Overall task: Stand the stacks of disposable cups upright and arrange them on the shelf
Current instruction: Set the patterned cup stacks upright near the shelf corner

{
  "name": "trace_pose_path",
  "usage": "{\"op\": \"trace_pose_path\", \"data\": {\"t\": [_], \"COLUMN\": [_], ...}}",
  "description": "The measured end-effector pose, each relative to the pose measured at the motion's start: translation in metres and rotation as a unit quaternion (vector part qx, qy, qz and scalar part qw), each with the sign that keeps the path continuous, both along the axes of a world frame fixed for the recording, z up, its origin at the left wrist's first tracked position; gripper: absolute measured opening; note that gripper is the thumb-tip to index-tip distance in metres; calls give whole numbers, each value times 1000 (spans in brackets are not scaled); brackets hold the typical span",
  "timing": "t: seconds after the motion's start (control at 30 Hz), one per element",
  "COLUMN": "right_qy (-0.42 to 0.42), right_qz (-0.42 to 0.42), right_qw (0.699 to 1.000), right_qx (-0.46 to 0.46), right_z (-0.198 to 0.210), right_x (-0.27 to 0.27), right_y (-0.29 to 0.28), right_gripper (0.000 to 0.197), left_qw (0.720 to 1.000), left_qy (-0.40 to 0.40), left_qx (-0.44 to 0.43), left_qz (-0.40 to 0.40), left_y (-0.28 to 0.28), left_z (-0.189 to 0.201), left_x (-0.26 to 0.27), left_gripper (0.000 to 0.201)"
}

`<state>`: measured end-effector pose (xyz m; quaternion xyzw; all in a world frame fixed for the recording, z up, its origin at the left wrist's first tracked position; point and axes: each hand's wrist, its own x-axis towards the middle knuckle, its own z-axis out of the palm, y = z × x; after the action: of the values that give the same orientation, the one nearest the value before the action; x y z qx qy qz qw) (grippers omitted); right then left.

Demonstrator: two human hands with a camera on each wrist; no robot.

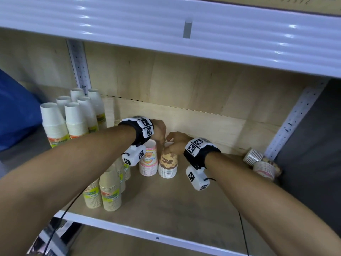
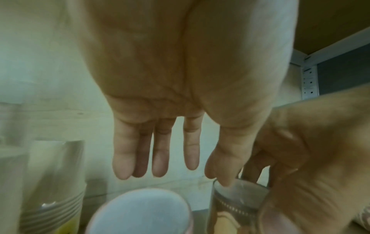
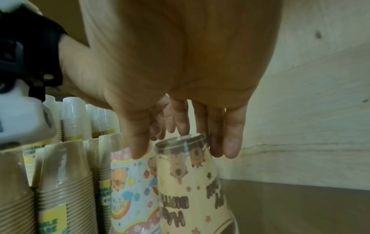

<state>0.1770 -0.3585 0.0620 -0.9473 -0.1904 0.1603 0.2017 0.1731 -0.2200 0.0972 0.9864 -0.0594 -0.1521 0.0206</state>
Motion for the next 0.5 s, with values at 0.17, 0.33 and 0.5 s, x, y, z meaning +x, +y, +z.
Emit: {"op": "trace_pose_path", "data": {"t": [0.17,0.33,0.5], "right_qy": [-20,-41,-69], "right_qz": [-34,-90,-168], "right_qw": [999,995,983], "right_qx": [16,-22,-24], "right_z": [1,7,11], "right_x": [4,9,11], "right_y": [-21,-72,-145], "right_gripper": [74,74,57], "left_qw": [997,992,988], "left_qy": [-48,-77,-56], "left_qx": [-56,-101,-129], "left_qz": [5,-20,-66], "left_y": [-20,-55,-101], "left_z": [9,11,4], "left_x": [5,12,18], "left_gripper": [29,30,29]}}
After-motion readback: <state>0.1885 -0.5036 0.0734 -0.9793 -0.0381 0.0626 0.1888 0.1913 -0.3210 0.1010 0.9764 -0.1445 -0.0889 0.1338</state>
